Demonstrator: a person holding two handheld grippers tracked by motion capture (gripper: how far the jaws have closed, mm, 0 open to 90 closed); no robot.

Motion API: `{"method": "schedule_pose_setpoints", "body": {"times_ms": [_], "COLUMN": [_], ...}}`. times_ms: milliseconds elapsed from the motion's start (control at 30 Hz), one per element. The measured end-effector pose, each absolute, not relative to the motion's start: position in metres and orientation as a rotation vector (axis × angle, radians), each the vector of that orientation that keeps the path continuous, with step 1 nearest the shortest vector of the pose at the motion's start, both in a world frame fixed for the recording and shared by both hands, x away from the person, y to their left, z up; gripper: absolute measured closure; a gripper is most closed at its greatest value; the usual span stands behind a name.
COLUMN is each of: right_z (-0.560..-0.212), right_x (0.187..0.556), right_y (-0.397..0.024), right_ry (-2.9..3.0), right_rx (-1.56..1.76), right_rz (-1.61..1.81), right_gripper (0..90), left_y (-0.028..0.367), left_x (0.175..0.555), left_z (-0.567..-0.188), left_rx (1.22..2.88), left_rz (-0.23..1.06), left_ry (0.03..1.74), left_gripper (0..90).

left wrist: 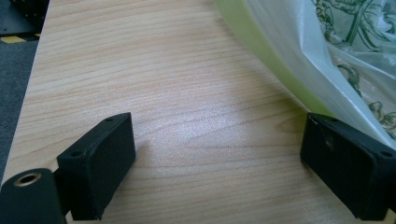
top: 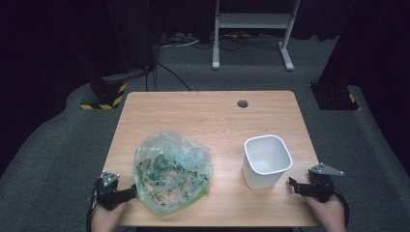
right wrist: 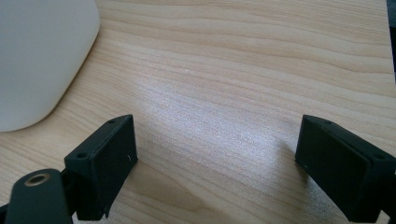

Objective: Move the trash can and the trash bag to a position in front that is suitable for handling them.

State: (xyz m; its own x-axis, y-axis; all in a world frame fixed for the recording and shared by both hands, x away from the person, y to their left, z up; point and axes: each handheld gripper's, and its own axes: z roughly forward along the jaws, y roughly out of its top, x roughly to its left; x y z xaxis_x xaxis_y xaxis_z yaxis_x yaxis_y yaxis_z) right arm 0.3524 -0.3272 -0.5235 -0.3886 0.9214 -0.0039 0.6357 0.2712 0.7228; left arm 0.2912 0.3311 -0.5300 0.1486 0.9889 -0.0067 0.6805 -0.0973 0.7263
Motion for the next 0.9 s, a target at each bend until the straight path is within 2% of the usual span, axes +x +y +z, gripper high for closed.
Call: {"method": "schedule_pose_setpoints", "body": {"times_ms": [900], "right_z": [-0.5], "right_x": [0.356], "right_y": [-0.324], "right_ry": [2.12], "right_rx": [1.44], "right_rz": [0.922], "right_gripper": [14.2], "left_y": [0.33], "left_x": [0.292], "left_z": [-0.53], "left_rx": [1.852], "left_rz": [0.669], "left_ry": [1.589], "left_gripper": [7.6]}}
